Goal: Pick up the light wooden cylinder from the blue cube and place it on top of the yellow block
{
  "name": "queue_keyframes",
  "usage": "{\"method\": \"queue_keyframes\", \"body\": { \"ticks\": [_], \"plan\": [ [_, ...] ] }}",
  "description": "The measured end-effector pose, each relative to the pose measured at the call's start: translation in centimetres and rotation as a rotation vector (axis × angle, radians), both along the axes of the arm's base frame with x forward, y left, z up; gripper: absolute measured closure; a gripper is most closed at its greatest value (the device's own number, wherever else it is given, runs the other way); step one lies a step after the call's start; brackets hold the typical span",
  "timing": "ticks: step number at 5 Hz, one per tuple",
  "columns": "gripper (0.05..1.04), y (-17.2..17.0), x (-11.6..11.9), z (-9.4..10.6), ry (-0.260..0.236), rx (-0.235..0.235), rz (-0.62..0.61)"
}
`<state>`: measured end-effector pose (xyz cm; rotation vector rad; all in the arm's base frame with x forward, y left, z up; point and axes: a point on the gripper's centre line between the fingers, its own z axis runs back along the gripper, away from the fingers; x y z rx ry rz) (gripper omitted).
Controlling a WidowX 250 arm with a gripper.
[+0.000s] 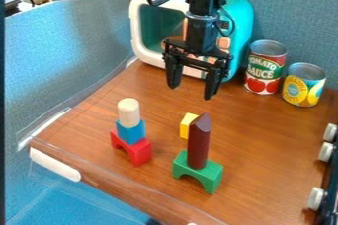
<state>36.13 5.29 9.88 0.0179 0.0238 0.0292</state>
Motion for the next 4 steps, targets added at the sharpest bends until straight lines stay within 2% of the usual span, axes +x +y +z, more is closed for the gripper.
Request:
{"method": "queue_keyframes", "body": {
  "ticks": [1,2,3,4],
  "plan": [
    [0.083,-0.1,-0.2,-1.4,0.04,-0.011,0.0],
    [0.082,0.9,-0.7,-1.4,0.056,-0.055,0.024],
    [0.082,3.2,-1.2,-1.2,0.052,-0.104,0.072],
    [0.083,4.0,-1.6,-1.1,0.046,-0.129,0.053]
  ]
}}
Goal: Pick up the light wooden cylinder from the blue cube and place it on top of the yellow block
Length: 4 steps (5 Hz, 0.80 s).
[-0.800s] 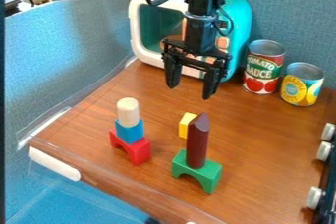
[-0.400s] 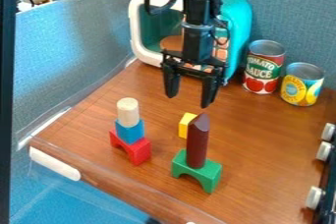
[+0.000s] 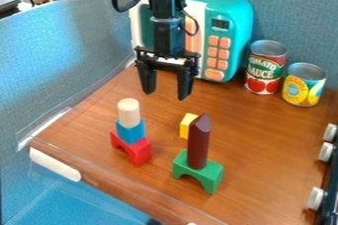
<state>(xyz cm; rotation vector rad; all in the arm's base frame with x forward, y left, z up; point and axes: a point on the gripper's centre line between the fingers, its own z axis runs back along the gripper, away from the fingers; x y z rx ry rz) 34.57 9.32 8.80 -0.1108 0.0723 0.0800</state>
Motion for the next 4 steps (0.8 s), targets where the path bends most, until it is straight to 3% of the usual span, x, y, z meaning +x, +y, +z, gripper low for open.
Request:
{"method": "queue_keyframes", "body": {
  "ticks": [1,2,4],
  "plan": [
    [0.083,1.7,-1.1,2.1,-0.045,0.01,-0.007],
    [0.083,1.4,-2.5,2.1,-0.028,0.003,-0.082],
    [0.083,2.1,-5.4,1.7,0.031,0.036,-0.122]
  ]
}}
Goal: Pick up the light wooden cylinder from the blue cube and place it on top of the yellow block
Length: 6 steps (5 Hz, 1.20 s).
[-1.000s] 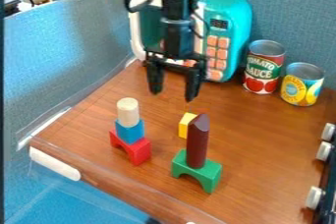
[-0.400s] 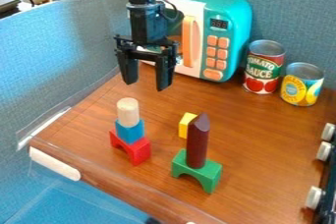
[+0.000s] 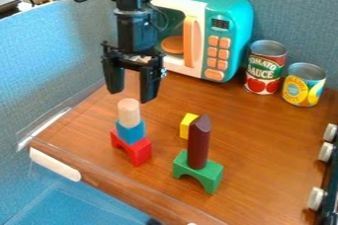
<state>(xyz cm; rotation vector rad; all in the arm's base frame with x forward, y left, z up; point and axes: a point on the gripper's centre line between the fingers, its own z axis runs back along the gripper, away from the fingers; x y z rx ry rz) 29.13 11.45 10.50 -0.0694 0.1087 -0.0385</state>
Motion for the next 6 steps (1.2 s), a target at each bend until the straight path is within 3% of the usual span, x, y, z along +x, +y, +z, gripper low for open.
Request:
{"method": "queue_keyframes", "body": {
  "ticks": [1,2,4,5,6],
  "plan": [
    [0.083,0.5,-0.7,-0.3,0.039,0.041,0.005],
    [0.082,0.2,-0.2,-1.3,0.056,0.052,0.002],
    [0.127,0.2,0.0,-1.9,0.054,0.042,0.017],
    [0.418,0.0,0.1,-1.9,0.049,0.032,0.024],
    [0.576,-0.1,0.2,-1.9,0.046,0.024,0.019]
  ]
}}
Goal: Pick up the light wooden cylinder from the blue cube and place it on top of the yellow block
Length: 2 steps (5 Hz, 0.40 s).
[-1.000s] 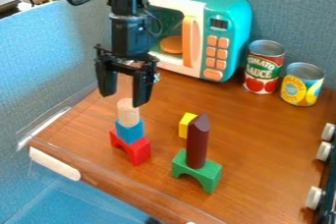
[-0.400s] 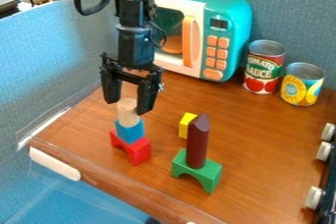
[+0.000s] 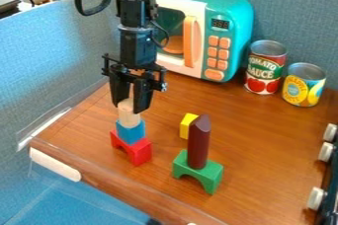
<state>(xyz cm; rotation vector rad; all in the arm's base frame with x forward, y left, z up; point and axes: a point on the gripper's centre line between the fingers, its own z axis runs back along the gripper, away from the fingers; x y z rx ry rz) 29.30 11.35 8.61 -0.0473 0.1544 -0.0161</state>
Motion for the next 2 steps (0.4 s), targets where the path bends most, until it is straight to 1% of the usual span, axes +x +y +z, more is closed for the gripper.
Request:
{"method": "queue_keyframes", "body": {
  "ticks": [1,2],
  "plan": [
    [0.576,-0.1,0.0,0.0,0.003,0.0,0.008],
    [0.576,-1.5,0.9,0.0,-0.019,0.028,-0.048]
  ]
}}
